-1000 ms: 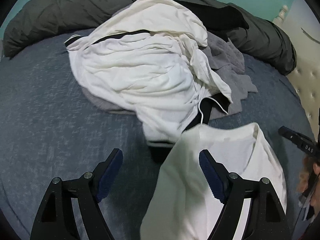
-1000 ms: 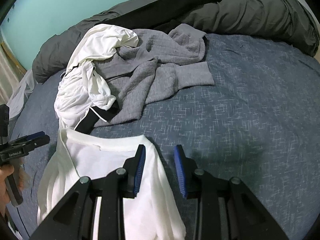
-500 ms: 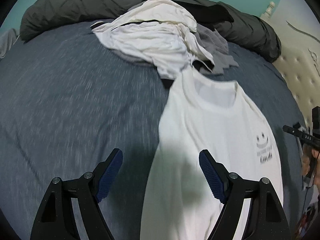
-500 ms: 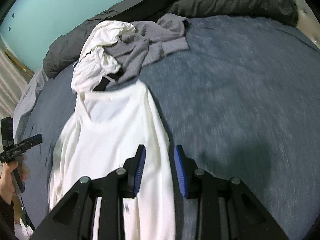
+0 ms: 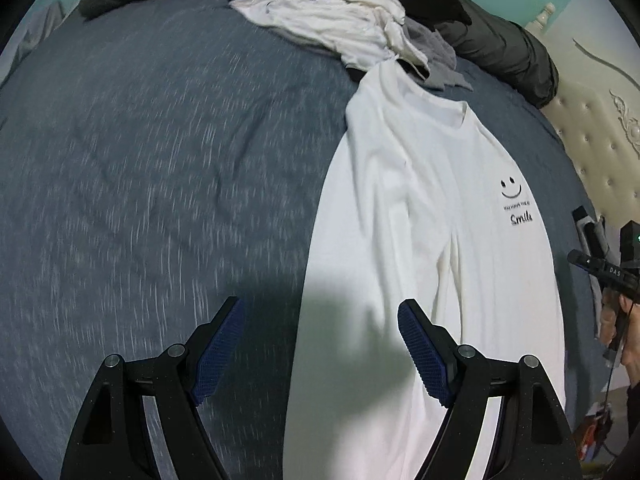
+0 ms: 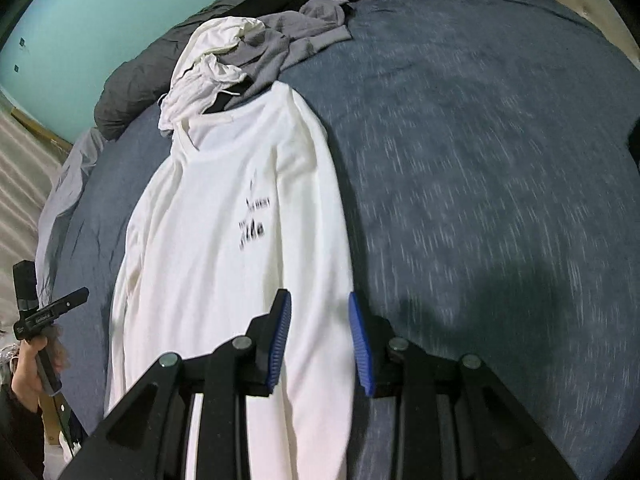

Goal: Fold clothes
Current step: 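Lay the white T-shirt flat on the bed and open both tools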

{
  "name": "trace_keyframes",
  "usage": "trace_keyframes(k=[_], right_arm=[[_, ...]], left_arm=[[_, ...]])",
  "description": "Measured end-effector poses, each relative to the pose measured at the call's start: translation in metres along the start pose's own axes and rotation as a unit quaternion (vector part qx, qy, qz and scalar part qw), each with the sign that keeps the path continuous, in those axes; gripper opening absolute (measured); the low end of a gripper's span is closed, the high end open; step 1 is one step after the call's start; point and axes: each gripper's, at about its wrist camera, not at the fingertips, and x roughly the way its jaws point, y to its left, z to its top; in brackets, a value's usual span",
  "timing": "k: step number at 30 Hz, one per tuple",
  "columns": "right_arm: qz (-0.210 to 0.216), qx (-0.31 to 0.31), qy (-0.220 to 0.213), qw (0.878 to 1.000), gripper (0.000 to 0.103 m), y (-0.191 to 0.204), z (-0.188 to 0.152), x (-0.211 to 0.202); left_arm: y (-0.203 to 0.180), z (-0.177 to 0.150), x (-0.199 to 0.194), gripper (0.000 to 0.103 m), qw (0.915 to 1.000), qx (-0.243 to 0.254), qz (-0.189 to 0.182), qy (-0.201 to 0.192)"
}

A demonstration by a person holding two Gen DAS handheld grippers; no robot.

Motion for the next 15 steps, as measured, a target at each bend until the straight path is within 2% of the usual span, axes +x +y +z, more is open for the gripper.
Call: trace_keyframes(k=[4, 15], right_arm=[[0.002, 0.016, 0.002, 1.000, 0.029, -0.006, -0.015, -0.007], [0.001, 0.028, 0.052, 0.998, 0.029, -0.015, -0.074, 0.007]], left_arm=[[0.006, -0.025, -0.003, 0.082, 1.0000, -0.001, -0.003, 0.007], [0.022, -0.086, -0.003, 0.082, 0.9990, -0.006, -0.008, 0.044]])
